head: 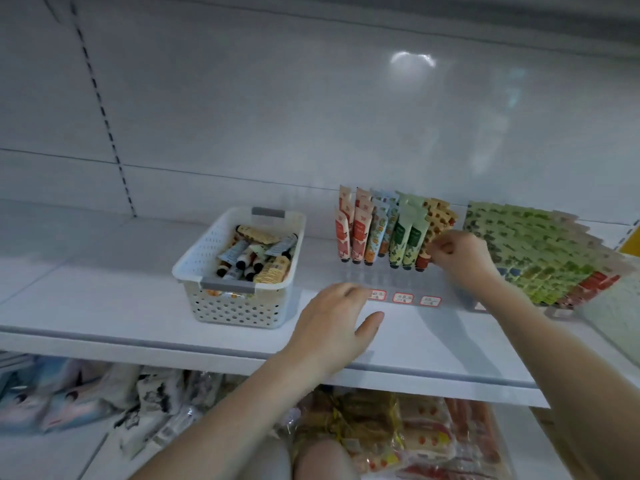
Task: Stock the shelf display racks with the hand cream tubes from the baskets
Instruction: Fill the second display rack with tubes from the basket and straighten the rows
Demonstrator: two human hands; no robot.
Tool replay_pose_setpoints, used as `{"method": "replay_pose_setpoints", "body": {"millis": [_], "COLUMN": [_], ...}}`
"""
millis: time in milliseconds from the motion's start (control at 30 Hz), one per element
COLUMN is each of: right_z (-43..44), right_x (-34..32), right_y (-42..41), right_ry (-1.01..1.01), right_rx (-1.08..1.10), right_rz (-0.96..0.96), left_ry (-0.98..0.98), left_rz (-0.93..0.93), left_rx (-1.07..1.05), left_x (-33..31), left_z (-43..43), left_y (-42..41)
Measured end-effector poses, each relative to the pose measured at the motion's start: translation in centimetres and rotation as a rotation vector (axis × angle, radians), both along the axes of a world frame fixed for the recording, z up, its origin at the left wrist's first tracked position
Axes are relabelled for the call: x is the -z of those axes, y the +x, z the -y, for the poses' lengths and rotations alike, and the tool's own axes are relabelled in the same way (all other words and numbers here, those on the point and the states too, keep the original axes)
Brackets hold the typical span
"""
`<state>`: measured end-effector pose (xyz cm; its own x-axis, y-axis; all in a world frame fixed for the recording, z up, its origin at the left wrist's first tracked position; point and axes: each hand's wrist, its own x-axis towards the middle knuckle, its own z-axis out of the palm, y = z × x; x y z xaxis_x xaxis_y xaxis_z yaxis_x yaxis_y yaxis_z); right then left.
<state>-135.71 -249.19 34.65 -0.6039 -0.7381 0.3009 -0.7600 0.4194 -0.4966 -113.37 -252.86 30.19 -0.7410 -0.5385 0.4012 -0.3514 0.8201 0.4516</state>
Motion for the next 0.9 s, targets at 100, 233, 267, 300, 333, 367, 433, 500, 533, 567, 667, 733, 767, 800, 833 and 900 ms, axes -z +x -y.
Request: {"method": "replay_pose_setpoints", "body": {"millis": [100,233,267,300,333,367,433,500,533,567,667,733,767,800,833,900], "right_z": [2.0,6.0,7.1,8.2,9.3,10.4,12.7,14.7,15.6,16.5,18.4,19.4,19.9,20.3,20.9,21.9], "right_x": [-1.5,-3.0,-3.1,-3.3,-3.3,-3.3,-3.1,-2.7,-2.5,-2.2,-1.5,-1.3,-1.3,-1.2,-1.1,-0.8], "right_y": [3.3,7.9,8.9,10.0,10.9,11.8,13.3,14.5,15.0,15.1,15.5,15.3,15.2,15.2,15.0,14.6], "right_ry": [-0.081,-0.101,-0.088,-0.063,-0.027,0.024,0.155,0.281,0.322,0.354,0.397,0.443,0.453,0.463,0.482,0.541], "right_rx": [-0.091,-0.258,-0.297,-0.327,-0.351,-0.367,-0.381,-0.362,-0.349,-0.336,-0.328,-0.315,-0.315,-0.322,-0.333,-0.344], "right_rz": [-0.028,0.006,0.041,0.085,0.123,0.150,0.151,0.105,0.095,0.092,0.057,0.020,0.001,-0.018,-0.040,-0.098], "left_ry": [-0.013,0.030,0.046,0.061,0.085,0.123,0.213,0.270,0.294,0.308,0.318,0.315,0.310,0.301,0.289,0.266], "left_rz": [-0.055,-0.037,0.005,0.051,0.088,0.116,0.163,0.202,0.231,0.261,0.309,0.288,0.270,0.263,0.272,0.320], "left_rx": [-0.095,-0.269,-0.313,-0.354,-0.387,-0.413,-0.463,-0.510,-0.531,-0.548,-0.543,-0.540,-0.548,-0.561,-0.568,-0.560], "left_x": [-2.8,-4.2,-4.2,-4.2,-4.2,-4.0,-3.4,-2.6,-2.3,-2.0,-1.2,-0.7,-0.5,-0.5,-0.4,-0.1], "left_z": [2.7,8.5,9.9,11.2,12.3,13.4,15.4,17.5,18.5,19.4,21.7,23.1,23.7,24.2,24.5,25.1], "left_y": [3.3,6.5,7.0,7.3,7.5,7.6,7.4,6.6,6.1,5.4,3.4,2.2,1.6,1.2,0.8,0.1]}}
